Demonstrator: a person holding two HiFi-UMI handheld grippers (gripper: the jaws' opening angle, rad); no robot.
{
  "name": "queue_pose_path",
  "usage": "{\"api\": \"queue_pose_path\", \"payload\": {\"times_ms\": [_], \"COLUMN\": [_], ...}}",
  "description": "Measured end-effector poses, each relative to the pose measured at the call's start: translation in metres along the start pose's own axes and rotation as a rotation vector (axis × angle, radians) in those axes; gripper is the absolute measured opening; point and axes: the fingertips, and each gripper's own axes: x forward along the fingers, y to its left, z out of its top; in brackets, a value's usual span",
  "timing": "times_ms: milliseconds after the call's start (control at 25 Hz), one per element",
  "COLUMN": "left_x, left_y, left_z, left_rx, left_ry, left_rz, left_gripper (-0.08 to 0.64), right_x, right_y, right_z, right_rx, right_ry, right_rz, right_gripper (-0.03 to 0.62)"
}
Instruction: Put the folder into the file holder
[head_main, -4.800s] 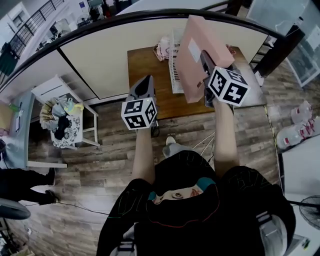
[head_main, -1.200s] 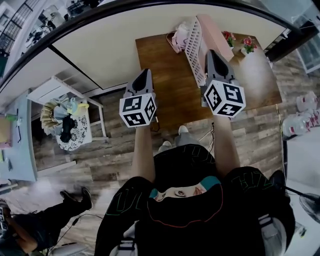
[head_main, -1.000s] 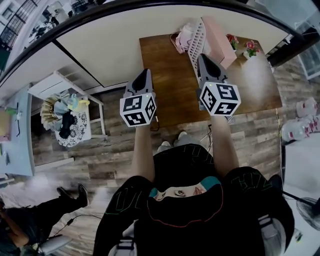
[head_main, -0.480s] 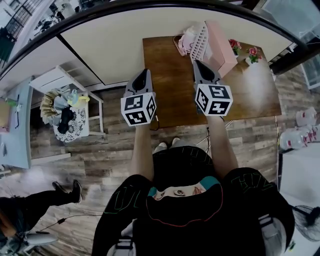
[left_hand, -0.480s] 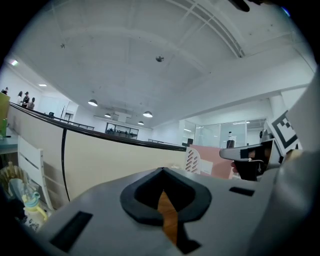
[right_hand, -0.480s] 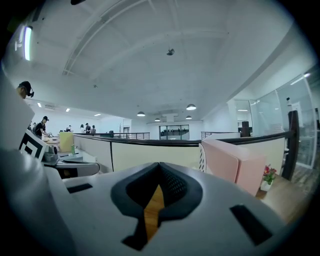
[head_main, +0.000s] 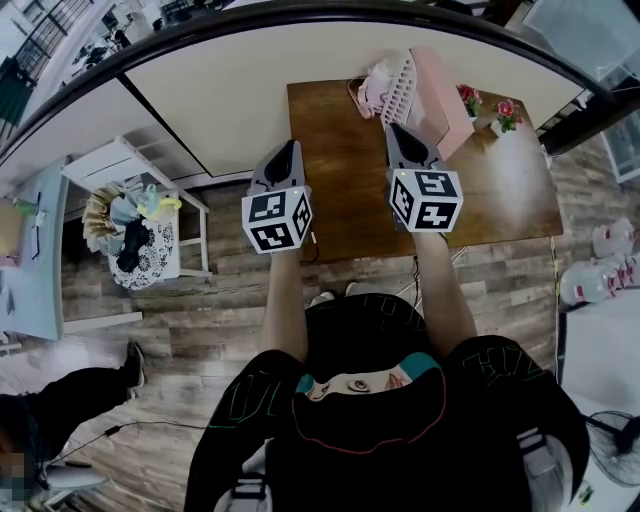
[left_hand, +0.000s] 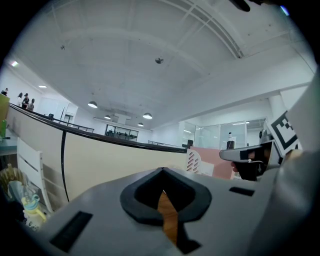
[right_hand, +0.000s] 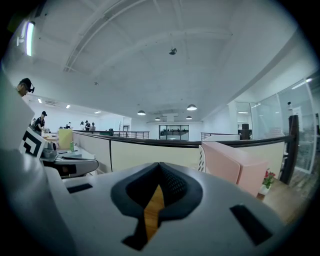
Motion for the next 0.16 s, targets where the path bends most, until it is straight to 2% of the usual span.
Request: {"api": "queue_pose_path", "payload": {"times_ms": [160], "left_x": [-0.0029], "left_y": [0.0049], "left_z": [0.0025], "left_rx": [-0.004], "left_ry": [-0.006], "left_rz": [0.004], "left_gripper": [-0.003], "right_x": [0.0001], "right_y": [0.0048], "right_z": [0.0009], "right_rx": [-0.008], "right_ry": [0.007], "right_rz": [0.003], "right_gripper": [0.003]}}
